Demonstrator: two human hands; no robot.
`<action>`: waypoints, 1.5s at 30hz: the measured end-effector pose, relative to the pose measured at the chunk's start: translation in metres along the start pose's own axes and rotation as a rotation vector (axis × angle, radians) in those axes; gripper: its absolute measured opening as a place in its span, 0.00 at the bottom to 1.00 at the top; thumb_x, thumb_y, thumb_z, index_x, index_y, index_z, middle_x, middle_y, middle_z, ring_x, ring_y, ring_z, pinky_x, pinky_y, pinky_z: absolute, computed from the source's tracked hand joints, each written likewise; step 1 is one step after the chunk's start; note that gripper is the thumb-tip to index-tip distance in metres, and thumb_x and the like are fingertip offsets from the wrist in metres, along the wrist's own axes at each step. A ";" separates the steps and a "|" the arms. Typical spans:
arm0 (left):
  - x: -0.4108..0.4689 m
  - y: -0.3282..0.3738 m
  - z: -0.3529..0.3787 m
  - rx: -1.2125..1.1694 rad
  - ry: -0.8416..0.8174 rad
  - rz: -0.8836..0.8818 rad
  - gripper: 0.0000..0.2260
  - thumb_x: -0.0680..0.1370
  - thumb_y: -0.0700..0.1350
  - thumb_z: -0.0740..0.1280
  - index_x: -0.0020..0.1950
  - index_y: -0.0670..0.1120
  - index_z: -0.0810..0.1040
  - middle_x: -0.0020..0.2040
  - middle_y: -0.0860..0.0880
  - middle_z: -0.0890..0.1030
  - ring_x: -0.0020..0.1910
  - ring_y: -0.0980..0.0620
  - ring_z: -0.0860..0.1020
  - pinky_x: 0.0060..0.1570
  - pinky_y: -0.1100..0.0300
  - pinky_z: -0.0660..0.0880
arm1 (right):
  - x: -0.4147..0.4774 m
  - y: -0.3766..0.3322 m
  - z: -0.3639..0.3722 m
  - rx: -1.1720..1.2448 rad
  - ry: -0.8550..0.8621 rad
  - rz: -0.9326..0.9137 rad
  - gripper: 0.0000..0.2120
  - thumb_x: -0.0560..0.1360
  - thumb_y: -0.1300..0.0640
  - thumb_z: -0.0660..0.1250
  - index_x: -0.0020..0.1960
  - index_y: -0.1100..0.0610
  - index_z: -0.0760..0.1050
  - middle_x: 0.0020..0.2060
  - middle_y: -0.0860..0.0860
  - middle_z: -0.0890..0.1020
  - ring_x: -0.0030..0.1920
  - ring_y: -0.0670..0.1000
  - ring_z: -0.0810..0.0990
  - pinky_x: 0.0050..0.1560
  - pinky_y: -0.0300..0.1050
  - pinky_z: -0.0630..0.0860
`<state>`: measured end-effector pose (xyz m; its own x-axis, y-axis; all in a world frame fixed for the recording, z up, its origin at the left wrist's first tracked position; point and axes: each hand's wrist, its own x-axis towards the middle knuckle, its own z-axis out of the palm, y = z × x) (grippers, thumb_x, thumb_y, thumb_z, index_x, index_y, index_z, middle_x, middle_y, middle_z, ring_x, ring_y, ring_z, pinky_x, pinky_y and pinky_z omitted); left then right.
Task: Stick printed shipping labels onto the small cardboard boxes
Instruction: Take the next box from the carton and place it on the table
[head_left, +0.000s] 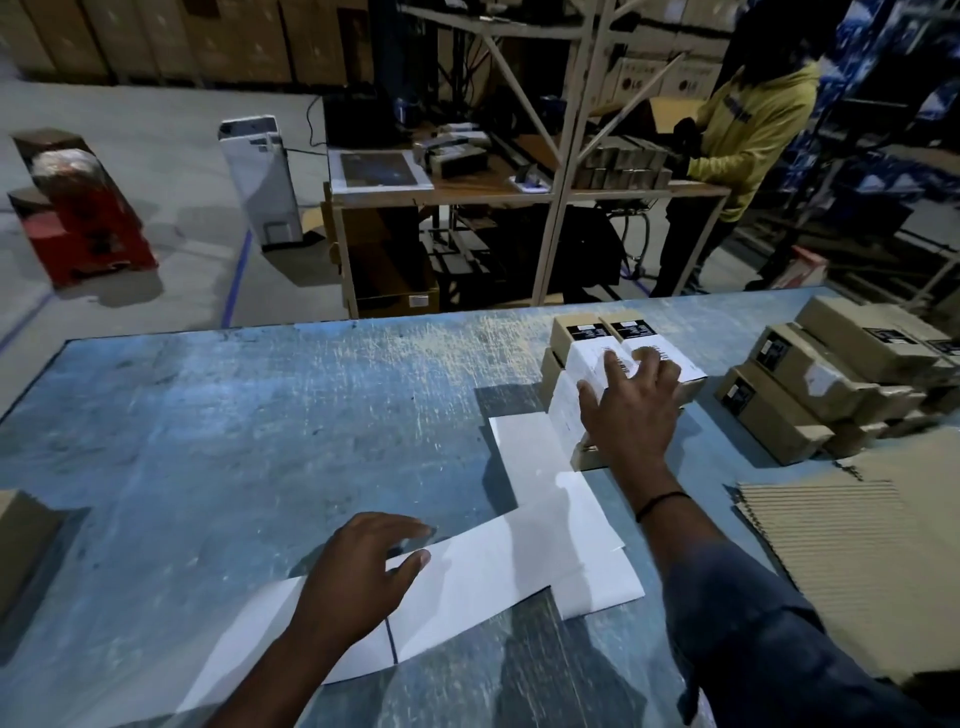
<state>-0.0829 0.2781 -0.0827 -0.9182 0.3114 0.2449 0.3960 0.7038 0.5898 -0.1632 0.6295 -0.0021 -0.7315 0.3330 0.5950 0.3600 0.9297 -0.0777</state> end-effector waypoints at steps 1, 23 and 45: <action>-0.002 -0.002 0.000 0.011 -0.003 -0.004 0.14 0.73 0.61 0.70 0.56 0.59 0.85 0.54 0.65 0.83 0.56 0.62 0.79 0.59 0.61 0.75 | -0.001 0.000 0.000 0.003 0.002 -0.002 0.24 0.74 0.42 0.68 0.65 0.54 0.78 0.58 0.60 0.76 0.58 0.63 0.69 0.54 0.58 0.71; -0.098 -0.069 -0.095 0.327 0.019 -0.251 0.28 0.71 0.73 0.64 0.65 0.60 0.79 0.58 0.59 0.83 0.61 0.52 0.77 0.60 0.50 0.72 | -0.192 -0.134 -0.002 0.492 -0.347 -0.393 0.13 0.70 0.49 0.71 0.53 0.50 0.82 0.55 0.51 0.78 0.56 0.60 0.74 0.53 0.54 0.71; -0.139 -0.172 -0.211 0.374 0.586 -0.983 0.51 0.67 0.59 0.79 0.82 0.49 0.54 0.76 0.41 0.62 0.72 0.36 0.65 0.65 0.38 0.70 | -0.190 -0.400 -0.054 0.952 -0.635 -0.665 0.14 0.75 0.49 0.70 0.57 0.55 0.82 0.52 0.54 0.79 0.52 0.57 0.79 0.54 0.48 0.75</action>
<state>-0.0259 -0.0205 -0.0559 -0.6564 -0.7312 0.1855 -0.5865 0.6493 0.4842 -0.1366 0.1862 -0.0414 -0.8452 -0.4538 0.2825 -0.5246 0.6027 -0.6013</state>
